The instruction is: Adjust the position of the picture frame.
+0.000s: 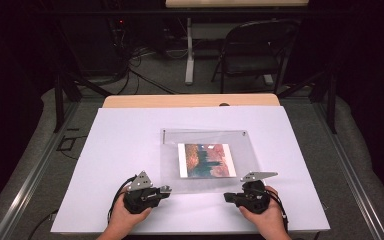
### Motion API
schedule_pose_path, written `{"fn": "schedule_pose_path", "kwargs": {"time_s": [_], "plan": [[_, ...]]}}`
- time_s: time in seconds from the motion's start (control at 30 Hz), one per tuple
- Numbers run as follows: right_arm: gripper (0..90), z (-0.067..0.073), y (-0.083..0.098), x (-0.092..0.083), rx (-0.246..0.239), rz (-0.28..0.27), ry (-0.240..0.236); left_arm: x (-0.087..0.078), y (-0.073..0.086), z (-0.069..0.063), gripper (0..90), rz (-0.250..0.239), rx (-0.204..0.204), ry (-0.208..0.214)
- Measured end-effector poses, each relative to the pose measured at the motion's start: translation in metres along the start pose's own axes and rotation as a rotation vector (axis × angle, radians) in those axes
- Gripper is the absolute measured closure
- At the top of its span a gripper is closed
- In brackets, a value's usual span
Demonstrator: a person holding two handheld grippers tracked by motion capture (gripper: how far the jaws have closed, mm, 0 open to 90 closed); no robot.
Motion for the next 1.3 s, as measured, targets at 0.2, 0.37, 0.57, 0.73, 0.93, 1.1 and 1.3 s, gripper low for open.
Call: {"fn": "schedule_pose_path", "kwargs": {"time_s": [0.2, 0.37, 0.57, 0.73, 0.93, 1.1, 1.3], "plan": [[90.0, -0.002, -0.004, -0.001, 0.050, 0.022, -0.017, 0.000, 0.000, -0.001, 81.5, -0.002, 0.008, 0.001], [90.0, -0.004, -0.005, -0.001, 0.086, 0.057, -0.038, 0.001, 0.000, -0.002, 81.7, 0.000, 0.014, -0.002], [90.0, -0.012, -0.009, -0.002, 0.119, 0.046, -0.044, 0.005, -0.001, -0.007, 82.1, 0.001, 0.035, 0.015], [90.0, -0.020, -0.015, -0.001, 0.135, 0.050, -0.035, 0.009, -0.003, -0.009, 82.2, -0.007, 0.033, 0.025], [90.0, -0.034, -0.027, 0.004, 0.149, 0.053, -0.004, 0.017, -0.005, -0.014, 82.1, -0.002, 0.026, 0.039], [90.0, -0.047, -0.036, 0.009, 0.155, 0.071, 0.027, 0.026, -0.008, -0.017, 82.0, 0.006, 0.026, 0.036], [90.0, -0.060, -0.050, 0.014, 0.141, 0.080, 0.072, 0.035, -0.020, -0.019, 82.3, -0.024, 0.001, 0.038]]}}
Point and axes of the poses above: each handheld gripper's, and its own axes: x roughly forward along the jaws, y roughly out of its underside, z roughly to its left, the point moved 10 cm from there along x, roughly forward along the jaws, and after that the axes turned 4 degrees about x, right-handed, at the moved point
